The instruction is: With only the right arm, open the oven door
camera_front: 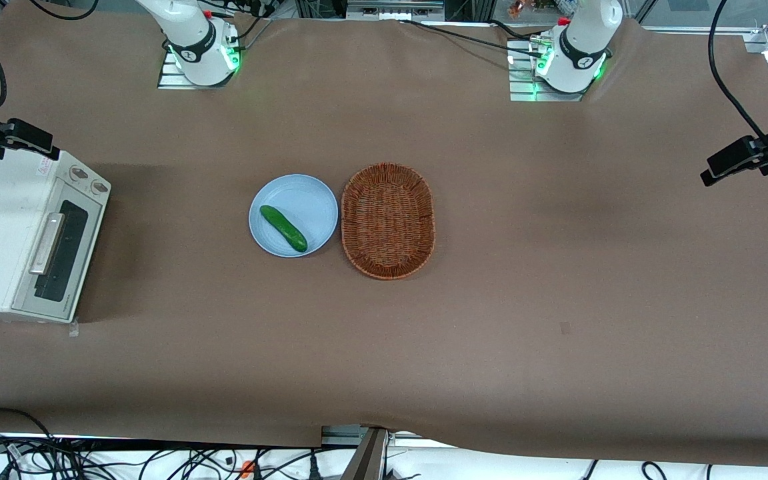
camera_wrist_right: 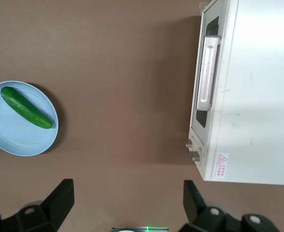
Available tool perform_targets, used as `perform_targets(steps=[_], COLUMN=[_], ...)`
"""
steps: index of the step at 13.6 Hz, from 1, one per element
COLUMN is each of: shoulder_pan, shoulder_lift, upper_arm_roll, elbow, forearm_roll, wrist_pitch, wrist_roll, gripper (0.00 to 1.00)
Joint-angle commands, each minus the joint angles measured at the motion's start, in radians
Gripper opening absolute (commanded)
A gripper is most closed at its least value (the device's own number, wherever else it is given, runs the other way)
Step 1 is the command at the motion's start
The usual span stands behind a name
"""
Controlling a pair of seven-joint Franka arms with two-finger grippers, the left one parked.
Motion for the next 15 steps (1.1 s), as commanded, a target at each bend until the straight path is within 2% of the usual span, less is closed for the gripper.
perform_targets(steps=[1,9,15], shoulder_pan=[-0.015,-0.009,-0.003], shoulder_lift=[0.005,0.016,0.077], upper_arm_roll=[0.018,0.018,0.018], elbow=[0.013,0.025,0.087], forearm_roll=[-0.004,-0.007,0.004], wrist_pitch=[0.008,0.003,0.008], wrist_roll=[0.006,0.005,-0.007], gripper=[1.00,1.00,1.00])
